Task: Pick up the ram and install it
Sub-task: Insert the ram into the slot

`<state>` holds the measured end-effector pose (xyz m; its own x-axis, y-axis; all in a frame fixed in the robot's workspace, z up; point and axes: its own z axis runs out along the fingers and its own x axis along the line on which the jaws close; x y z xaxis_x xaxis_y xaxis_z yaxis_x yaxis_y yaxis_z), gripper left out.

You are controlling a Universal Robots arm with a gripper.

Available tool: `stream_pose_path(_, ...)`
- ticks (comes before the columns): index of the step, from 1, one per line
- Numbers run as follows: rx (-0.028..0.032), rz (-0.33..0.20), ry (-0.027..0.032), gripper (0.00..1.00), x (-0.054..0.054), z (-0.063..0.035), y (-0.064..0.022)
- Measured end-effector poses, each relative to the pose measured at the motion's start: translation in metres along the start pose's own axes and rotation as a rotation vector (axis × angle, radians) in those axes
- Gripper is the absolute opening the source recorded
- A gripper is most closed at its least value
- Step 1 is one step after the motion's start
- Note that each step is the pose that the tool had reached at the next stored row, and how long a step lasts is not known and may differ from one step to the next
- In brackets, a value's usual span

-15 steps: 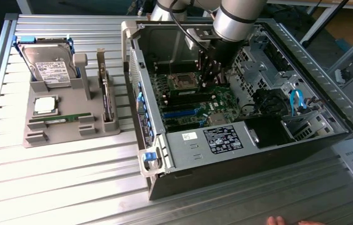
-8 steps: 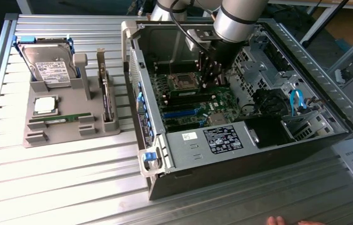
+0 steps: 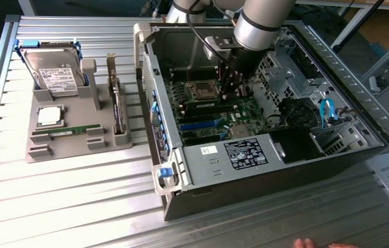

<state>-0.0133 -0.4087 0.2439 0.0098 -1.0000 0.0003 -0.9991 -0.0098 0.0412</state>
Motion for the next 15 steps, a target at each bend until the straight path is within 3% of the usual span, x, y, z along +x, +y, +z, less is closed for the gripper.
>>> stream_pose_path(15,0.0004,0.001,-0.0004,0.12,0.0006,0.0009,-0.0009)
